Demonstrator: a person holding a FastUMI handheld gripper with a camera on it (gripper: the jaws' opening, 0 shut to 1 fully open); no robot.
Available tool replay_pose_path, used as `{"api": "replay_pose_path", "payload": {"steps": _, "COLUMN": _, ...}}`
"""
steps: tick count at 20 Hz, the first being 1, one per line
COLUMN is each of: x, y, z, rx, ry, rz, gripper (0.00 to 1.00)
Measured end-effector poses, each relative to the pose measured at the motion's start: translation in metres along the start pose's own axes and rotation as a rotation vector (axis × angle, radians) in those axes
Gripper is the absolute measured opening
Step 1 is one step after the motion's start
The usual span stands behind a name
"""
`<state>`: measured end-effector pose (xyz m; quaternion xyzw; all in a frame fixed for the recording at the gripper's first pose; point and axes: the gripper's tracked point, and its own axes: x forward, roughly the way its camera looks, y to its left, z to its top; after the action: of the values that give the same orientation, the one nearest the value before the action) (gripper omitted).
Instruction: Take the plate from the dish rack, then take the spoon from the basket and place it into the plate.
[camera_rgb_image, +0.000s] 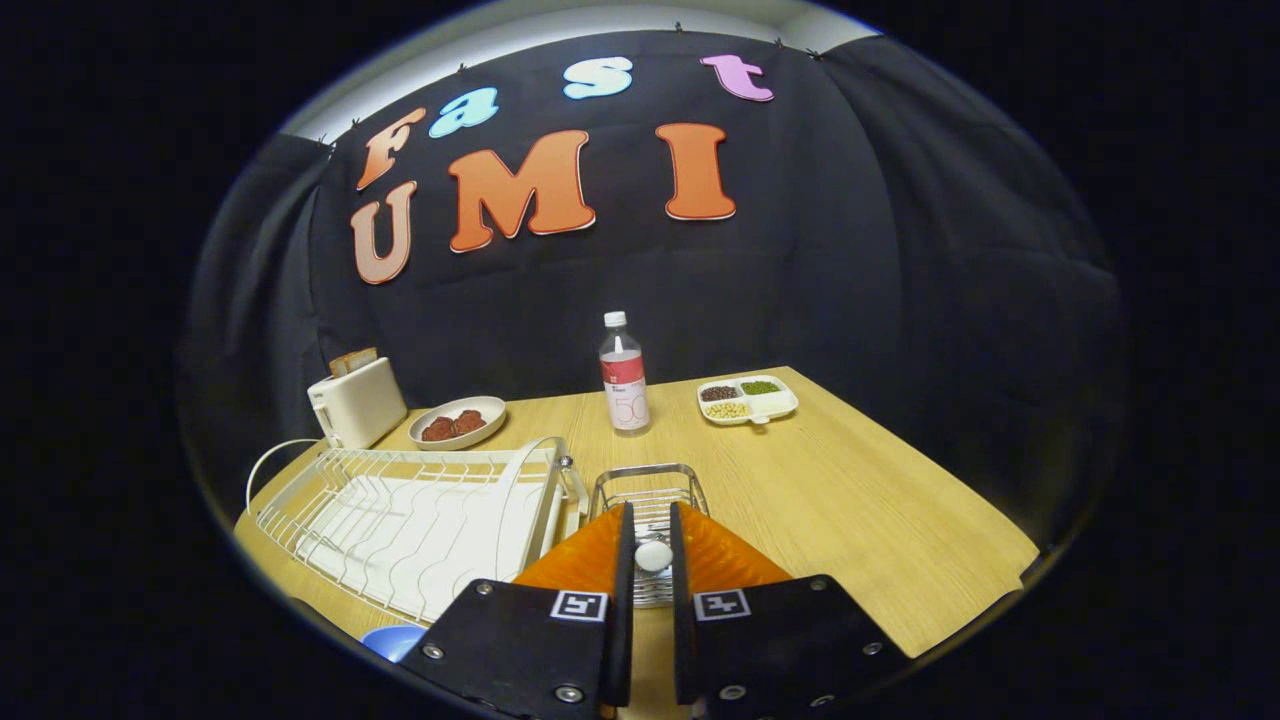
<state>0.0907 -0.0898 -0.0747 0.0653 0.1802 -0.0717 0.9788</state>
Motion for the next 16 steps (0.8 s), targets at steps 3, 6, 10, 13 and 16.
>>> {"api": "replay_pose_path", "payload": {"steps": 3, "x": 0.0, "y": 0.003, "z": 0.0, "rx": -0.005, "ry": -0.011, "rz": 0.008, "gripper": 0.12}}
{"api": "replay_pose_path", "payload": {"steps": 6, "x": -0.002, "y": 0.006, "z": 0.003, "rx": 0.011, "ry": -0.012, "rz": 0.015, "gripper": 0.09}}
{"api": "replay_pose_path", "payload": {"steps": 10, "x": -0.015, "y": 0.006, "z": 0.02, "rx": 0.002, "ry": -0.052, "rz": 0.025, "gripper": 0.09}}
{"api": "replay_pose_path", "payload": {"steps": 13, "x": -0.035, "y": 0.003, "z": 0.035, "rx": 0.0, "ry": -0.071, "rz": 0.028, "gripper": 0.09}}
{"api": "replay_pose_path", "payload": {"steps": 16, "x": -0.061, "y": 0.004, "z": 0.052, "rx": -0.02, "ry": -0.112, "rz": 0.043, "gripper": 0.09}}
